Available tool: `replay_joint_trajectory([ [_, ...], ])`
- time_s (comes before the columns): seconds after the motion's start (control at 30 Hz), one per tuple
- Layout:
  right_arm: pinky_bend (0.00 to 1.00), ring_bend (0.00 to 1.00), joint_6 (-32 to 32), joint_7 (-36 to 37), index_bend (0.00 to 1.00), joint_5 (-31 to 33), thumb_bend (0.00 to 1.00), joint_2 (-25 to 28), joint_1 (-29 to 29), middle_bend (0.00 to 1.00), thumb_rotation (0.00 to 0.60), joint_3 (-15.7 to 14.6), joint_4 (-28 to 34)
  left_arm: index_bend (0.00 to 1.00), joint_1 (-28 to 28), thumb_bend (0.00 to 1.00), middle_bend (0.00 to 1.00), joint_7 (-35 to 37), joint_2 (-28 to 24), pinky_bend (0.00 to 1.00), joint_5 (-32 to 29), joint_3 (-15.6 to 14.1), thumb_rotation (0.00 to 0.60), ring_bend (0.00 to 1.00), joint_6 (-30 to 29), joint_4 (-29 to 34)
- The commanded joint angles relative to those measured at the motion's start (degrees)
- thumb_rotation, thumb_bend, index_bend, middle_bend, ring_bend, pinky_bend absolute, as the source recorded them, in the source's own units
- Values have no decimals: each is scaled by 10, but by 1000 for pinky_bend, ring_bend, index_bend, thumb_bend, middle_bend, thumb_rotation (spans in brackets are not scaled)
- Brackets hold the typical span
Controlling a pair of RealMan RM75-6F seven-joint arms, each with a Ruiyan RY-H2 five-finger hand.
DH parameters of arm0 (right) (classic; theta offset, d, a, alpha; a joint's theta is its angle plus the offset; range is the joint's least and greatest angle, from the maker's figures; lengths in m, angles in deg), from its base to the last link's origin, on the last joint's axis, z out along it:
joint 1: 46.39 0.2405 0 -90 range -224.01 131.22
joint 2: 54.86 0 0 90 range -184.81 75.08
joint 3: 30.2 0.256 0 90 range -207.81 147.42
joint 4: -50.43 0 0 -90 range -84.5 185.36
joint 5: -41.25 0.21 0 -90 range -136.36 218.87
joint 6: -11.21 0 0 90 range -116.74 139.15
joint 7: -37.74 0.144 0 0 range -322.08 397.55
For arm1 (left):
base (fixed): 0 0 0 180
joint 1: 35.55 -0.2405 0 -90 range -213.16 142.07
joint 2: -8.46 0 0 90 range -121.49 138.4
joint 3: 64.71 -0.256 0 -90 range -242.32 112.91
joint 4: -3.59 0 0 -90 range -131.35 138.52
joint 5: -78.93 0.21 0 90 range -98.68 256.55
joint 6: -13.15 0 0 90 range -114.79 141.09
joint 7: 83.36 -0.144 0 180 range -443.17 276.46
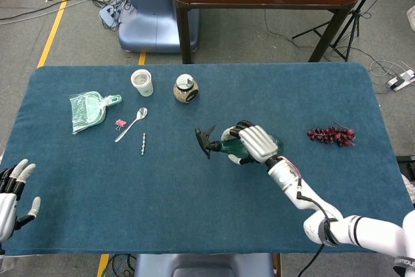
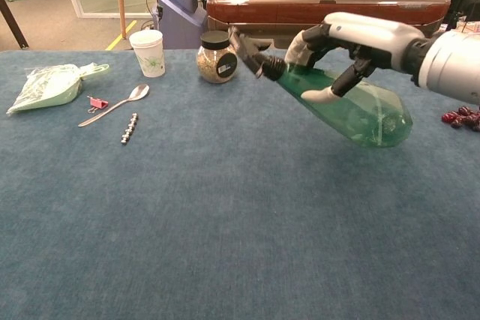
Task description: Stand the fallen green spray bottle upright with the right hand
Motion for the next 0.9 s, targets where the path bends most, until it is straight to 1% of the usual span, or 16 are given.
replay_joint_trajectory([
  [0.03,207,306,60,175,627,-50,383,0,-49,475,600,16,-31,96,0,453,39,-3,-1,50,1,0,600,60,-1,3],
  [0.13,215,313,80,249,632,-53,383,-22,-59,502,600,25,-55,96,0,453,39,-7,-2,50,0,-1,600,59,0,7],
  [0.27,218,317,82,350,633,-52,380,-42,-61,508,600,40,-75,96,-1,453,39,-9,-3,50,0,-1,600,59,-2,11],
  [0.53,218,317,74,459,633,-53,340,-76,-58,508,600,51,-118,96,-3,453,39,-9,-5,50,-4,-2,600,60,-1,10],
  [0.73,218,317,73,523,633,-70,320,-106,-52,508,600,47,-166,96,-5,453,39,-7,-7,50,-8,-2,600,59,-1,8],
  [0.9,218,317,83,568,633,-97,269,-118,-50,508,600,34,-199,96,-7,453,39,-5,-7,50,-9,-3,600,60,-2,6],
])
